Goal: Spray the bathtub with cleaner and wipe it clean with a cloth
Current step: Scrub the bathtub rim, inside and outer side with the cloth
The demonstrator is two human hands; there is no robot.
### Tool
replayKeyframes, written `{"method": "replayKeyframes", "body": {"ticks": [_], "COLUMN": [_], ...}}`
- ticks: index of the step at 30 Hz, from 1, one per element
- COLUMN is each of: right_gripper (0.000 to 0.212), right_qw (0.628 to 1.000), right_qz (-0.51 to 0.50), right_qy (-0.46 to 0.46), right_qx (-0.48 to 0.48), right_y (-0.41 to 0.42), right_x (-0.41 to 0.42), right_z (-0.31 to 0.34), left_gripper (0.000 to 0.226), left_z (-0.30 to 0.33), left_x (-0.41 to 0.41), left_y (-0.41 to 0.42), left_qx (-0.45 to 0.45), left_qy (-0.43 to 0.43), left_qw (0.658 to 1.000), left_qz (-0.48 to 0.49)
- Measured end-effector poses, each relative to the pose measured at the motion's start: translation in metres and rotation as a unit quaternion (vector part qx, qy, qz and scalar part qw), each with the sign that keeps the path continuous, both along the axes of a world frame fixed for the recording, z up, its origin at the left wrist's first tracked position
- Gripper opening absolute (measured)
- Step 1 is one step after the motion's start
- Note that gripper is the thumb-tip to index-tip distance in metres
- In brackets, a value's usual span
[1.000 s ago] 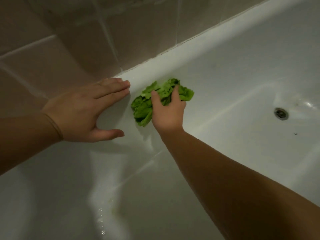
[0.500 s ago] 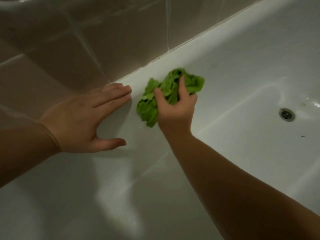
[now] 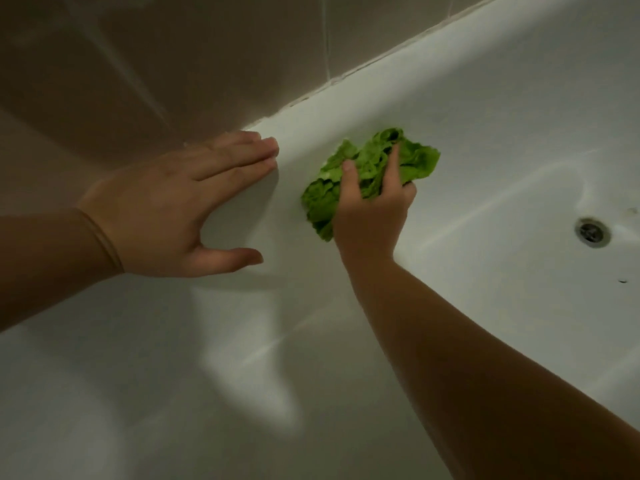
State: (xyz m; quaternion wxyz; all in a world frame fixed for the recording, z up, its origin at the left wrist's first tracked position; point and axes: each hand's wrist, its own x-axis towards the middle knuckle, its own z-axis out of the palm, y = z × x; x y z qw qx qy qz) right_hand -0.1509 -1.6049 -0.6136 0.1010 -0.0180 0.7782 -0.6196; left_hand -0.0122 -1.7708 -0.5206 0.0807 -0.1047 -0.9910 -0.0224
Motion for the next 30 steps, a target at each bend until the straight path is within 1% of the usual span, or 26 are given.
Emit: {"method": "replayKeyframes", "body": {"ticks": [2,4,5,7,9,11,13,14,16,18,20,22,24,25,27,29,30], "right_gripper": [0.073,0.072,0.073,0.076,0.075,0.071,0.068,0.066,0.066,0.068,0.07,0.069,0.068,0.067,0.064,0.066,0.067], "right_qw": [0.999,0.995,0.992,0.99,0.994,0.999,1.0,0.999,0.991,0.985,0.988,0.995,0.998,0.997,0.989,0.975,0.972], "right_qz": [0.015,0.056,0.082,0.113,0.099,0.05,0.013,0.014,0.048,0.092,0.101,0.069,0.031,0.018,0.01,0.034,0.052], "right_qy": [-0.02,-0.066,-0.078,-0.073,-0.044,-0.006,-0.004,-0.028,-0.097,-0.129,-0.109,-0.068,-0.039,-0.052,-0.133,-0.206,-0.22], "right_qx": [0.027,0.046,0.047,0.033,0.013,0.01,0.027,0.043,0.072,0.071,0.04,0.023,0.036,0.047,0.068,0.069,0.057], "right_y": [0.002,0.004,0.005,0.005,0.003,0.0,-0.001,0.0,0.003,0.006,0.004,0.002,0.001,0.001,0.002,0.003,0.004], "right_x": [-0.003,0.007,0.014,0.026,0.021,0.001,-0.016,-0.017,-0.005,0.015,0.022,0.013,-0.003,-0.009,-0.008,0.009,0.019], "right_z": [-0.015,-0.026,-0.028,-0.026,-0.02,-0.022,-0.036,-0.045,-0.062,-0.068,-0.064,-0.062,-0.071,-0.079,-0.093,-0.099,-0.098], "left_gripper": [0.095,0.096,0.096,0.095,0.095,0.095,0.096,0.096,0.097,0.097,0.097,0.096,0.097,0.098,0.099,0.1,0.1], "left_z": [0.001,0.002,0.002,0.002,0.001,0.0,0.0,0.0,-0.001,-0.001,-0.001,0.0,0.0,0.0,-0.001,-0.001,0.0], "left_x": [-0.002,-0.005,-0.007,-0.01,-0.013,-0.016,-0.017,-0.018,-0.02,-0.021,-0.023,-0.025,-0.027,-0.028,-0.029,-0.031,-0.032], "left_y": [0.002,0.003,0.003,0.005,0.005,0.005,0.005,0.005,0.006,0.006,0.007,0.008,0.008,0.007,0.007,0.008,0.009], "left_qx": [0.0,0.002,0.005,0.01,0.014,0.018,0.018,0.017,0.018,0.019,0.016,0.015,0.016,0.015,0.011,0.008,0.008], "left_qy": [-0.002,-0.005,-0.006,-0.008,-0.007,-0.005,-0.006,-0.006,-0.006,-0.006,-0.004,-0.004,-0.008,-0.01,-0.016,-0.018,-0.017], "left_qw": [1.0,1.0,1.0,1.0,1.0,1.0,1.0,1.0,1.0,1.0,1.0,1.0,1.0,1.0,1.0,1.0,1.0], "left_qz": [0.002,0.002,0.0,-0.002,-0.006,-0.007,-0.006,-0.005,-0.008,-0.009,-0.007,-0.009,-0.009,-0.01,-0.011,-0.014,-0.016]}}
